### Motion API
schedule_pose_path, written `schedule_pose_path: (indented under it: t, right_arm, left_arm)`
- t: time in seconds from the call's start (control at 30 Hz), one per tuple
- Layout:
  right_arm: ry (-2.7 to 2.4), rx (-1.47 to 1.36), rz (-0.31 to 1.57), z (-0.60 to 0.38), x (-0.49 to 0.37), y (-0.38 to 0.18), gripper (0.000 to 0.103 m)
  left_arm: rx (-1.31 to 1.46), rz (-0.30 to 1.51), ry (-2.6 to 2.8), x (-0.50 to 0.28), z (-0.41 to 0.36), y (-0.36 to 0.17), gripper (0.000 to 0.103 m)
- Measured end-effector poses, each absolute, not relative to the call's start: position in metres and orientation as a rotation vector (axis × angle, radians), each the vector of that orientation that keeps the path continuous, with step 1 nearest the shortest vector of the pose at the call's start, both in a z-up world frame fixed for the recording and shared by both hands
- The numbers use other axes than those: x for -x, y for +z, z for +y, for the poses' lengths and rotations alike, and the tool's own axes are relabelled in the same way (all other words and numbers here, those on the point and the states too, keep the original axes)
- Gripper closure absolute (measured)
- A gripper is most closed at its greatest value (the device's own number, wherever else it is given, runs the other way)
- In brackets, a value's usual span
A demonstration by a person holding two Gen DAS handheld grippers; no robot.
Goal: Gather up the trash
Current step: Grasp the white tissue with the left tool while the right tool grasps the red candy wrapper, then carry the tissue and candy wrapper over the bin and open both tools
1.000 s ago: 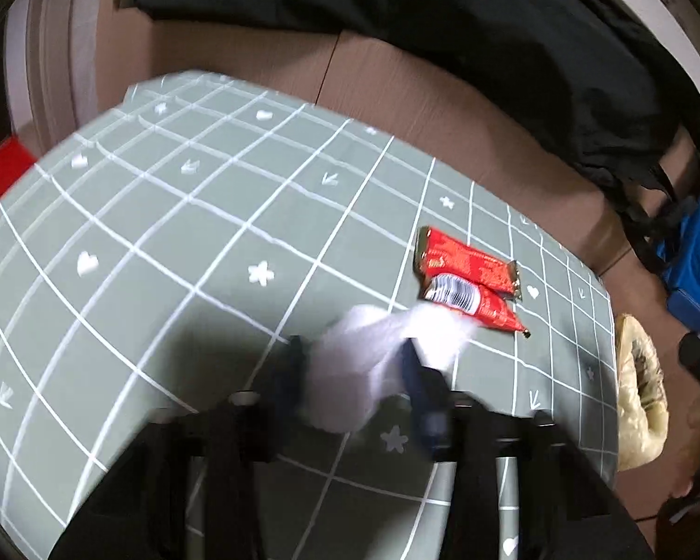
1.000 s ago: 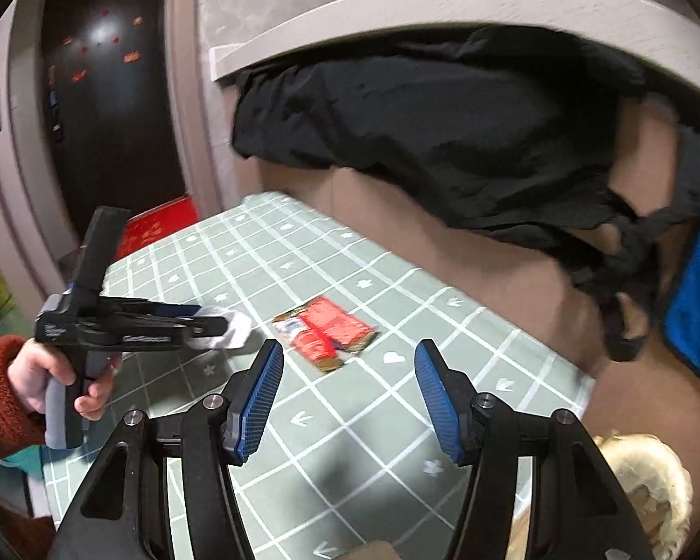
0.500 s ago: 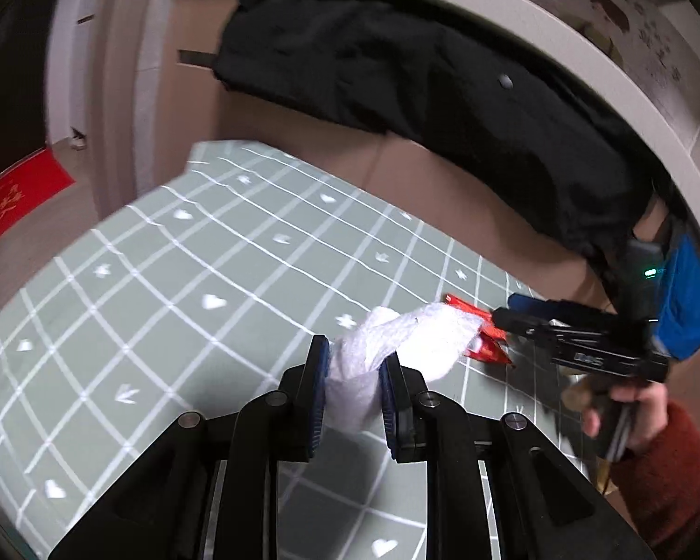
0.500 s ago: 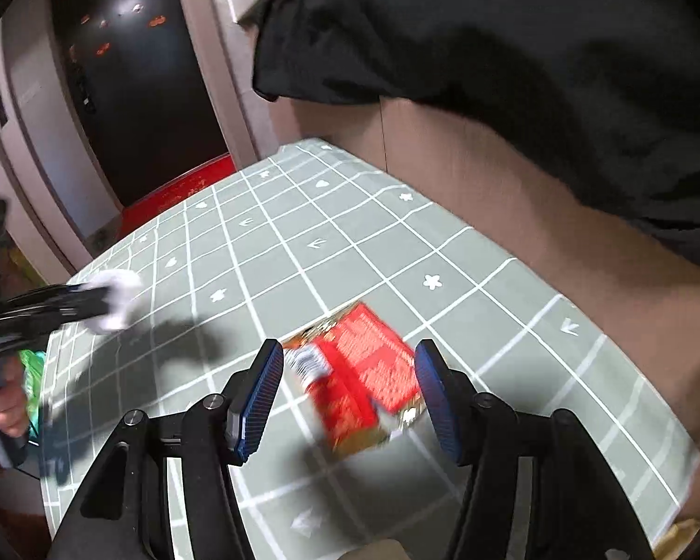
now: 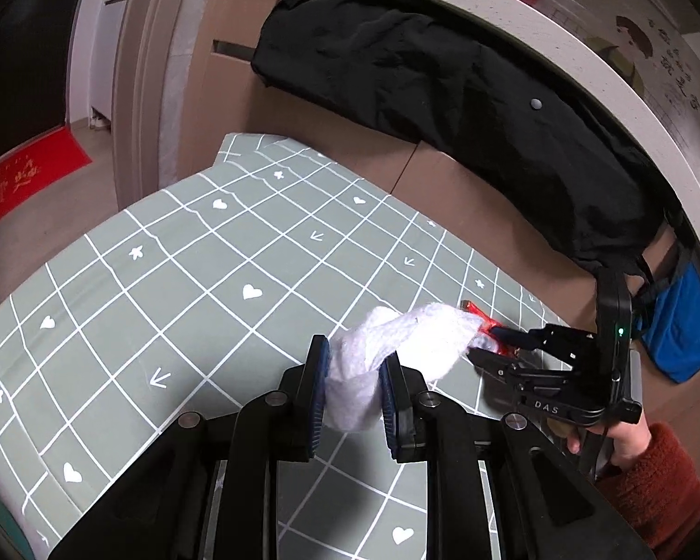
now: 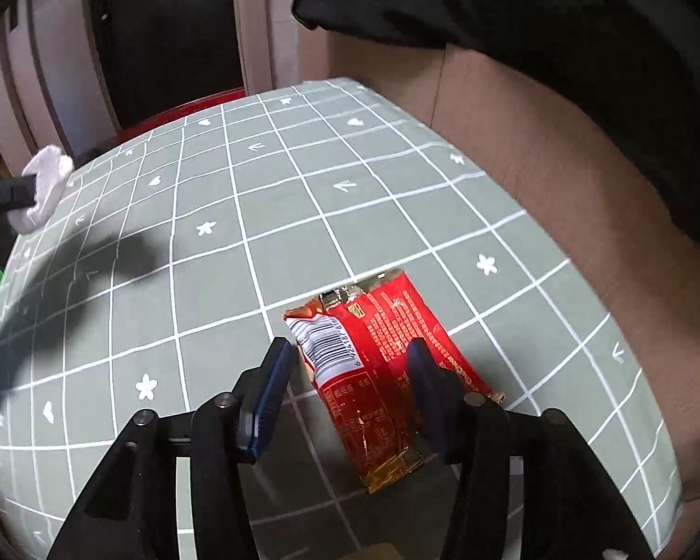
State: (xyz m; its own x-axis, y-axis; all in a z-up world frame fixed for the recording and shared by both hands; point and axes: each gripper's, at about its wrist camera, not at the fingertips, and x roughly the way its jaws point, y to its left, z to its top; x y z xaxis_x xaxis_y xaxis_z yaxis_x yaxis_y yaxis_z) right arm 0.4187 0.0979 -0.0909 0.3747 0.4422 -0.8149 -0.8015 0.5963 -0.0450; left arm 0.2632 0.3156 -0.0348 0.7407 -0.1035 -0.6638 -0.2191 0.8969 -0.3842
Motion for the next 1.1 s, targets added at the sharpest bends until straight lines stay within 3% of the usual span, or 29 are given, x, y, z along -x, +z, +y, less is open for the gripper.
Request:
schedule_pose_path:
  t: [0.13, 0.5, 1.1]
  right_arm:
    - [0.824, 0.414, 0.836, 0.084, -0.410, -0.079, 0.078]
    - [0.750, 0.350, 0.667, 0.042, -0.358, -0.001, 0.079]
    - [0.532, 0.239, 0.455, -0.102, -0.293, 0.088, 0.079]
  left_arm:
    - [0.455, 0.721, 0.061, -0.263, 0.309, -0.027, 0.082]
    - [0.307, 0.590, 0.048, -0.263, 0.253, 0.025, 0.081]
    - [0.106, 0.328, -0.075, -0.256, 0.093, 0.114, 0.081]
